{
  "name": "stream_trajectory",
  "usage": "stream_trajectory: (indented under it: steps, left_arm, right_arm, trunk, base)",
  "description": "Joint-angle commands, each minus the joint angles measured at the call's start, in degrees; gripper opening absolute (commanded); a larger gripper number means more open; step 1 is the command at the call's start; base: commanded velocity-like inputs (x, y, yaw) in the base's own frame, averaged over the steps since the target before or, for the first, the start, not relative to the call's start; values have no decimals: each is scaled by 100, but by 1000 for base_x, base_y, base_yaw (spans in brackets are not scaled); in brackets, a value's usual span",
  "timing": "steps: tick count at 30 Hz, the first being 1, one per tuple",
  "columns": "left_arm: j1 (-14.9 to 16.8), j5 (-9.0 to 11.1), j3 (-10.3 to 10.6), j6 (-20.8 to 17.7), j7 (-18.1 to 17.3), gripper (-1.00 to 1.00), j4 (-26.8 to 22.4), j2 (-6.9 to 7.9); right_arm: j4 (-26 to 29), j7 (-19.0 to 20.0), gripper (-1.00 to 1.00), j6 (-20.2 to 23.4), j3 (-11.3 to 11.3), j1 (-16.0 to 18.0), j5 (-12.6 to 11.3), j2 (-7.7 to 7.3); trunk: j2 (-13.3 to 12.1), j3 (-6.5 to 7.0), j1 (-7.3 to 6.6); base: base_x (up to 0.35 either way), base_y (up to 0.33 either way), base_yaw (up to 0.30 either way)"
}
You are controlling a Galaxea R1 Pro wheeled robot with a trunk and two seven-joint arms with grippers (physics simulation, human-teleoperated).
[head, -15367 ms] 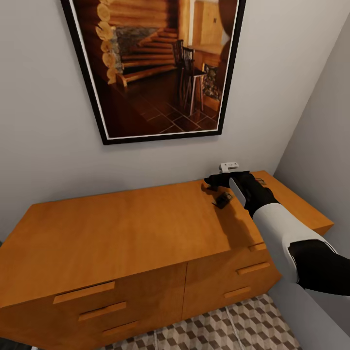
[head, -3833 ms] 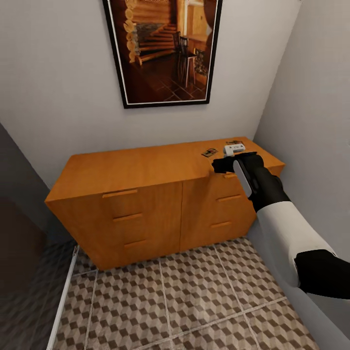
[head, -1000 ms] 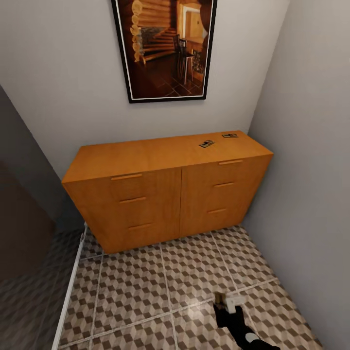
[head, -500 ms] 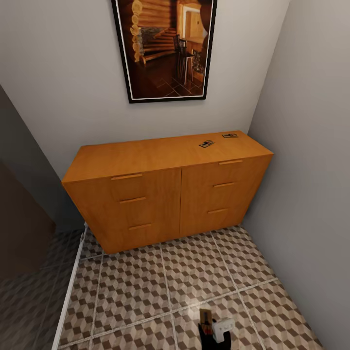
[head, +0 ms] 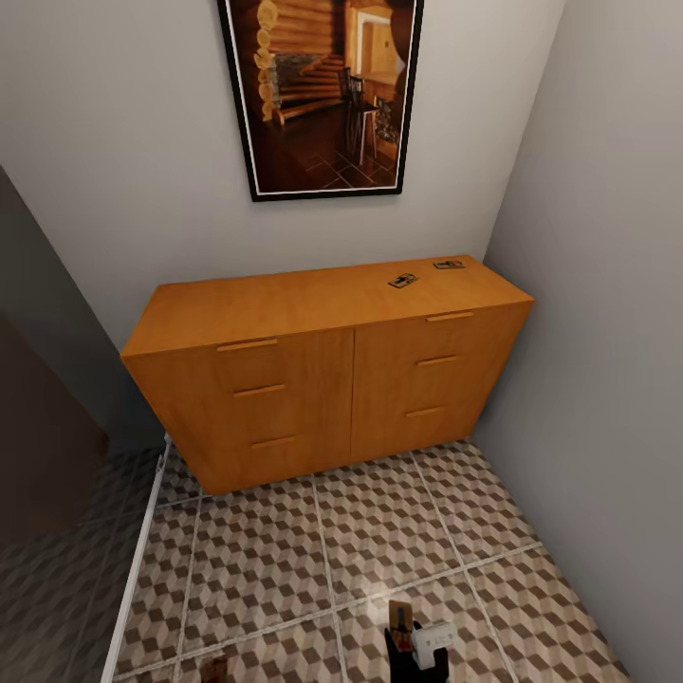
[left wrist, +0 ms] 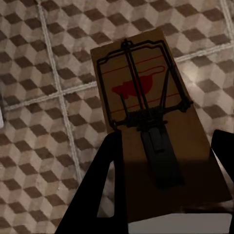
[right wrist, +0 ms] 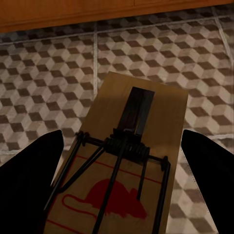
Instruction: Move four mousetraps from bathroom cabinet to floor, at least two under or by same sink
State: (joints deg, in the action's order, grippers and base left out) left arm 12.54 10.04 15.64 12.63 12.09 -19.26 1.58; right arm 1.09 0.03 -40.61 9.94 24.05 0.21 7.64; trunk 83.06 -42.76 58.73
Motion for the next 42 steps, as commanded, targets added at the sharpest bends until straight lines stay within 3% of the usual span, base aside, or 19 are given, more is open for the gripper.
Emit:
stream_trajectory:
  steps: [1,5,10,17,23,28,42]
  left_arm:
    - [3,58,51,29,38,-100,-38,41]
    - [3,71,6,362,26,-100,-67,273]
    - [3,105,-94,855,15,-100,238,327]
    - [-5,101,-69,846,4,-100,263,306]
    - [-5,95,-69,869,-2,-100,457,133]
    - [-6,94,-69,876,-5,-100,590,103]
    - [-5,94,-69,877,-2,-100,608,97]
  right_arm:
    - [-2,-20,-100,-21,3,4,-2,14]
    - [10,-48,-100,-8,-7,3,-20,39]
    - [8,-47,-100,-19,-2,3,-6,69]
    - [-13,-86,-100,45,-4,3,7,103]
    - [-13,-91,-100,67,12,3,-1,-91]
    - [-13,-91,-100,70,16,3,-3,-244]
    - [-13,-91,-100,70,8,3,5,-280]
  trunk:
    - [2,-4,0]
    - [2,-4,0]
    - [2,-4,0]
    - [2,-4,0]
    - [2,-4,0]
    - [2,-4,0]
    - [2,-4,0]
  base:
    - [0,0,0]
    - [0,0,0]
    - [0,0,0]
    - [0,0,0]
    - [0,0,0]
    - [0,0,0]
    - [0,0,0]
